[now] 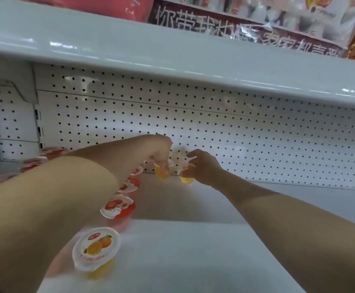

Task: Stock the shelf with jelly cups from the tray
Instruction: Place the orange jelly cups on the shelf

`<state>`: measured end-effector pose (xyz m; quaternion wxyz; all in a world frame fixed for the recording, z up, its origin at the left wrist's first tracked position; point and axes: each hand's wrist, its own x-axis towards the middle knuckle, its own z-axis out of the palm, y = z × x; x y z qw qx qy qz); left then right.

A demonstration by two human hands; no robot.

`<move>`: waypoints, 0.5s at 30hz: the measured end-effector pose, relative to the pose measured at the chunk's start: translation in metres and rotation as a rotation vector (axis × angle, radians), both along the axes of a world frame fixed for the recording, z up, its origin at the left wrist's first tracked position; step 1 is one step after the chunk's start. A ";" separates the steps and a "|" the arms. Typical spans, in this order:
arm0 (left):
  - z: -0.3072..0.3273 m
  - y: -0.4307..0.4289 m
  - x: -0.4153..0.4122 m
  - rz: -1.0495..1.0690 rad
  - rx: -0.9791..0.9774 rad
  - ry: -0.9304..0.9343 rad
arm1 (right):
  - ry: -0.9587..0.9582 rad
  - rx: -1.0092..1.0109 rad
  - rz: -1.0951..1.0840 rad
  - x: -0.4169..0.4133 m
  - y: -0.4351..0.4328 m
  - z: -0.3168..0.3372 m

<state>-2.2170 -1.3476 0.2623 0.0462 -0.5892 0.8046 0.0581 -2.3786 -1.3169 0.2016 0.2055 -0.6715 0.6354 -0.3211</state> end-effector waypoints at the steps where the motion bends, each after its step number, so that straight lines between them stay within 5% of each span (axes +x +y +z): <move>1: -0.001 -0.002 0.000 0.005 0.000 -0.017 | 0.002 -0.001 -0.001 0.002 -0.003 0.000; 15: -0.012 -0.020 -0.004 0.088 -0.079 -0.058 | 0.070 -0.054 -0.040 0.005 -0.026 -0.003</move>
